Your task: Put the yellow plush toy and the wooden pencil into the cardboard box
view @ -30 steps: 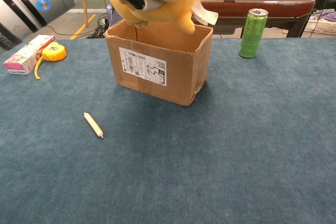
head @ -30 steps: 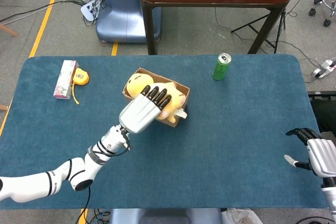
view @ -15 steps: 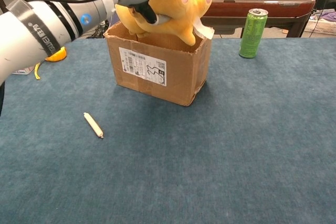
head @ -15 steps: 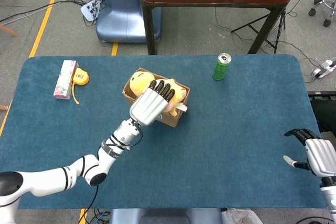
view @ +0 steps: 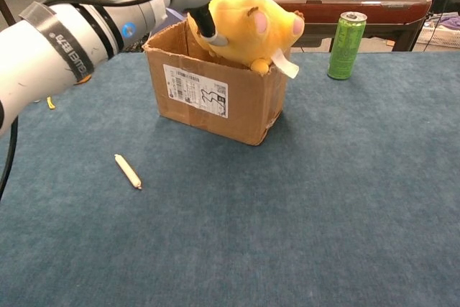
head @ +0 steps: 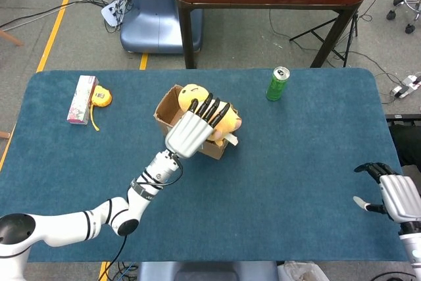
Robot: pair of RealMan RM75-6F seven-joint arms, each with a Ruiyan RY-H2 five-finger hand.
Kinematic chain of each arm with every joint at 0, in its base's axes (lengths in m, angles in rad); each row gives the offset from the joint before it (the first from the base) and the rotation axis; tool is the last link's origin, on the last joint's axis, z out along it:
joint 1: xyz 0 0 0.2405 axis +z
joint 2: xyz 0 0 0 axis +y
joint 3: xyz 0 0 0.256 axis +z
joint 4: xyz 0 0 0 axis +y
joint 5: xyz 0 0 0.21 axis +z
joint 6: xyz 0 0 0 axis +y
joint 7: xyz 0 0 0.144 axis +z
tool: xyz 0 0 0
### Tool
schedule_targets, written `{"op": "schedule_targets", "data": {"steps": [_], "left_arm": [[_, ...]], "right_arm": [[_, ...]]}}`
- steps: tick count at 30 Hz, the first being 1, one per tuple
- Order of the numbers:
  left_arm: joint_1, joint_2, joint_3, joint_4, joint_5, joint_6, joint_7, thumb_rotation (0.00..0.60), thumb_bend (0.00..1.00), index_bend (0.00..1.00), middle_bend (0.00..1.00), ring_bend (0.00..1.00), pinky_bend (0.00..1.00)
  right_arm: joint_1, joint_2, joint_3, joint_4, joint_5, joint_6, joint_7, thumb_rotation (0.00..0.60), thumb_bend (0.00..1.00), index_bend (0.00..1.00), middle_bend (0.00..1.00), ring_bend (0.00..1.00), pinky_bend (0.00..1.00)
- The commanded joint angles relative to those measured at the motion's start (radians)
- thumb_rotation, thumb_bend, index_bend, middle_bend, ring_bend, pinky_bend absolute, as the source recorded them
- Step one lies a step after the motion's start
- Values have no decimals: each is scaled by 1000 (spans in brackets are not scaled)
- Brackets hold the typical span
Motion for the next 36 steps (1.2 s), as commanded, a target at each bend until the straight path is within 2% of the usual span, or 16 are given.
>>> {"op": "schedule_targets", "data": {"steps": [1,18,27,36], "left_arm": [[-1,4,6,-3,-5,6,9,600,68,0,149,111,318],[16,46,38,-54,-21,52,81,600,68,0,144,111,318],[46,100,53,-139,-32,94,136,600,68,0,144,111,318],[94,168,95,-234,-6,139,164,600,69,0,144,111,318]], "right_arm": [[0,0,0,-1,-1,1,0,600,145,349,332,239,469],[1,-1,-1,1,0,0,-2,600,145,349,333,240,469],[-1,-2,-4,-3,-7,5,-9,600,145,349,333,239,469],[-1,-3,-5,-4,-4,5,-12,600,145,349,333,239,469]]}}
